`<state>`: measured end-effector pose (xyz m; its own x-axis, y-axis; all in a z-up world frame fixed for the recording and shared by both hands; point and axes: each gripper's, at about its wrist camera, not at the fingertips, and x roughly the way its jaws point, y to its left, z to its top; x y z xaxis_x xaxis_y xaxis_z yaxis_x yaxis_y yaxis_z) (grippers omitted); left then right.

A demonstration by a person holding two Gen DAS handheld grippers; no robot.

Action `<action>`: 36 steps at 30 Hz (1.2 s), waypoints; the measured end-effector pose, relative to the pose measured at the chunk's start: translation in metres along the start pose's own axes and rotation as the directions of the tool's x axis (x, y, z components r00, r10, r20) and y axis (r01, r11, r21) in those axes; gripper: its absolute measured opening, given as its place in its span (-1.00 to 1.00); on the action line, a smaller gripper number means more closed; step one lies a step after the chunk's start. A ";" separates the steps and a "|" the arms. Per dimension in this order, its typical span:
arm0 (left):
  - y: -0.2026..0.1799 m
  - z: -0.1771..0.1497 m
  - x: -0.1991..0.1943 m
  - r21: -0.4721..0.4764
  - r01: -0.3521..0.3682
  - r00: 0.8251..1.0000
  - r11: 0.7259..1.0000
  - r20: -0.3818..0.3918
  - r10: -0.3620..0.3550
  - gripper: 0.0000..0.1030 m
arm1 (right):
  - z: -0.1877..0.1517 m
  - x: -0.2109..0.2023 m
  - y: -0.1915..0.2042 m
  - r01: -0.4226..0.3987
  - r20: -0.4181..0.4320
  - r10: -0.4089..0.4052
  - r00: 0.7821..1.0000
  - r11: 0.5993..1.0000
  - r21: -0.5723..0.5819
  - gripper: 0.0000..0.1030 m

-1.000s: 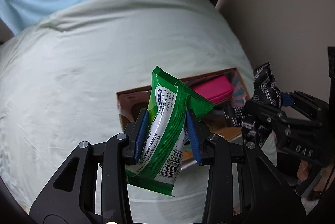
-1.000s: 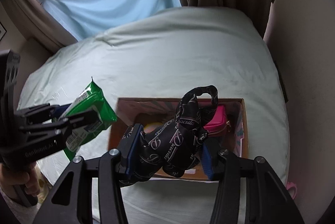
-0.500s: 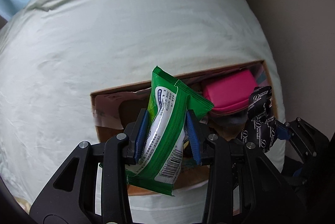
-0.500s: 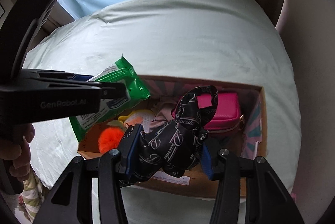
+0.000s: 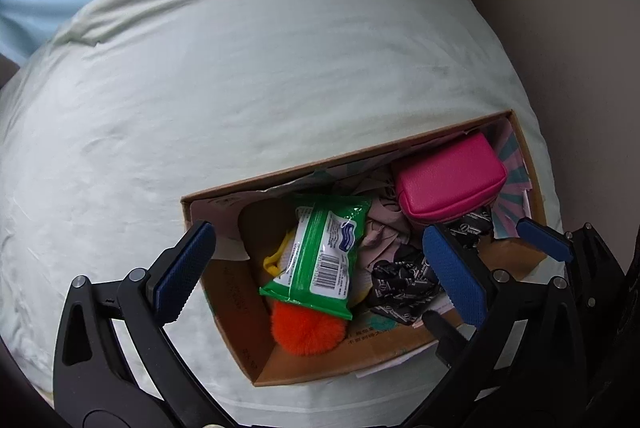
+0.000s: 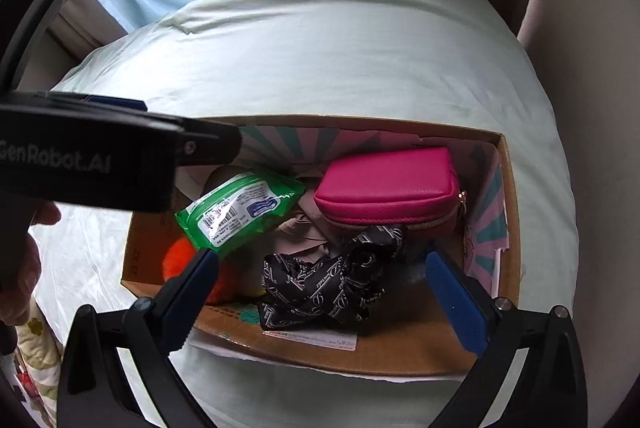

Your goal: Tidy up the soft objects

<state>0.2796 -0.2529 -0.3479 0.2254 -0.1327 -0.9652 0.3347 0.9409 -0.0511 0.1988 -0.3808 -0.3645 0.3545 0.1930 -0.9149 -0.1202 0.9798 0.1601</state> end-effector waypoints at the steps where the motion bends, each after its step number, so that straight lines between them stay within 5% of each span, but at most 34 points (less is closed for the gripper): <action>1: 0.001 -0.001 -0.004 0.001 0.002 1.000 1.000 0.005 -0.002 1.00 | 0.000 -0.001 0.000 0.002 0.002 -0.002 1.000 1.000 0.003 0.99; 12: 0.034 -0.023 -0.079 -0.069 0.028 0.992 0.997 0.128 -0.019 1.00 | 0.008 -0.046 0.012 -0.010 0.061 0.009 0.998 1.000 0.008 0.99; 18: 0.066 -0.053 -0.158 -0.111 -0.020 0.967 0.994 0.249 0.048 1.00 | 0.017 -0.108 0.041 0.005 0.133 -0.007 0.991 1.000 0.012 0.99; 25: 0.108 -0.108 -0.262 -0.184 -0.048 0.901 0.982 0.416 0.122 1.00 | 0.027 -0.196 0.090 0.026 0.252 -0.029 0.967 1.000 0.015 0.99; 28: 0.122 -0.135 -0.305 -0.205 -0.058 0.857 0.977 0.491 0.154 1.00 | 0.030 -0.226 0.115 0.042 0.283 -0.042 0.958 0.999 0.006 0.99; 32: 0.129 -0.167 -0.348 -0.200 -0.164 0.786 0.966 0.565 0.250 1.00 | 0.025 -0.263 0.148 0.054 0.335 -0.050 0.941 0.999 -0.001 0.99; 36: 0.137 -0.187 -0.370 -0.212 -0.195 0.754 0.958 0.592 0.285 1.00 | 0.017 -0.288 0.175 0.072 0.381 -0.063 0.922 0.997 -0.008 0.99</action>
<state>0.0707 -0.0168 -0.0459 0.8069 -0.0162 -0.5905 0.0823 0.9930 0.0851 0.0914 -0.2636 -0.0670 0.6878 0.1365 -0.7129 -0.1023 0.9906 0.0909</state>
